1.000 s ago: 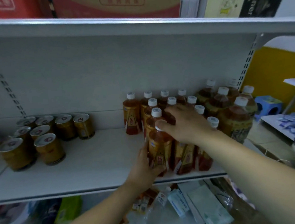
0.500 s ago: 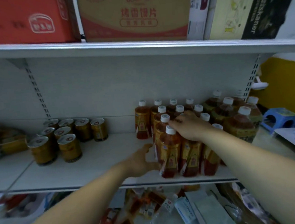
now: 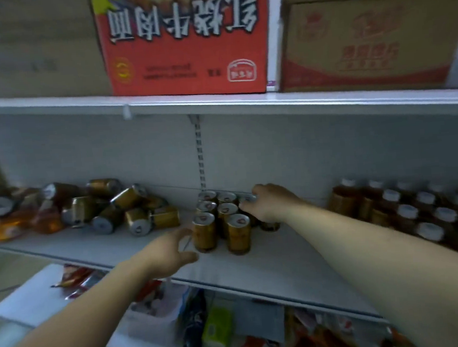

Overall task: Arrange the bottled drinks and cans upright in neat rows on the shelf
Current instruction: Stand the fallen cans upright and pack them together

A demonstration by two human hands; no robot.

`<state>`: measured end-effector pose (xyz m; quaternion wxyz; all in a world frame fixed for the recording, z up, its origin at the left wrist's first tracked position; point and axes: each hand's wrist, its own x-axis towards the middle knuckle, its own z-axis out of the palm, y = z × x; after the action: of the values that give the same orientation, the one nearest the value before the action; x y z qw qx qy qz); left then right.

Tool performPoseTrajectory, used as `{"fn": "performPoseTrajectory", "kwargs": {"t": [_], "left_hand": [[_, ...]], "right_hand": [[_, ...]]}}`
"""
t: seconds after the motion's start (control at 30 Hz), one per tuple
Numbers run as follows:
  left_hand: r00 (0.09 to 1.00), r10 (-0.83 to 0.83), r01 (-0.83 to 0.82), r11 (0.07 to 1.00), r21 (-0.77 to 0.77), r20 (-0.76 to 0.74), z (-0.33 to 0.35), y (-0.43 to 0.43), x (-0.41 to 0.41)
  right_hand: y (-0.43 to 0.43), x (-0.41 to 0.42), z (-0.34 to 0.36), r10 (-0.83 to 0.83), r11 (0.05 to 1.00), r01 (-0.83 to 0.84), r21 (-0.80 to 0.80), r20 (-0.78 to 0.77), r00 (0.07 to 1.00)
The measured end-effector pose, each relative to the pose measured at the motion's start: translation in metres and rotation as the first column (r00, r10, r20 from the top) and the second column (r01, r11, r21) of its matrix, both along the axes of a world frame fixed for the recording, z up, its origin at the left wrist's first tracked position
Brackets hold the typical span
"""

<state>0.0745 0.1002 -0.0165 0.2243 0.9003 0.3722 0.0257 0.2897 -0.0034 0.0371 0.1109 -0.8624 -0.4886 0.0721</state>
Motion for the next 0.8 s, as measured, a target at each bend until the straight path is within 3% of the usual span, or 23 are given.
{"fn": "performPoseTrajectory", "kwargs": {"t": [0.23, 0.4, 0.63, 0.8], "left_hand": [[0.994, 0.092, -0.092, 0.996, -0.003, -0.067, -0.009, 0.090, -0.118], [0.975, 0.215, -0.218, 0.975, -0.049, -0.048, -0.015, 0.153, -0.175], [0.903, 0.420, -0.409, 0.906, -0.109, 0.096, -0.030, 0.244, -0.183], [0.848, 0.469, -0.436, 0.882, -0.179, 0.245, -0.038, 0.314, -0.166]], "right_hand": [[0.127, -0.113, -0.015, 0.132, 0.991, -0.126, 0.053, -0.116, 0.985], [0.202, -0.160, -0.027, 0.171, 0.985, -0.170, 0.023, -0.066, 0.983], [0.299, -0.159, -0.052, 0.194, 0.980, -0.190, 0.055, -0.066, 0.979], [0.366, -0.140, -0.070, 0.157, 0.985, -0.147, 0.087, -0.119, 0.980]]}}
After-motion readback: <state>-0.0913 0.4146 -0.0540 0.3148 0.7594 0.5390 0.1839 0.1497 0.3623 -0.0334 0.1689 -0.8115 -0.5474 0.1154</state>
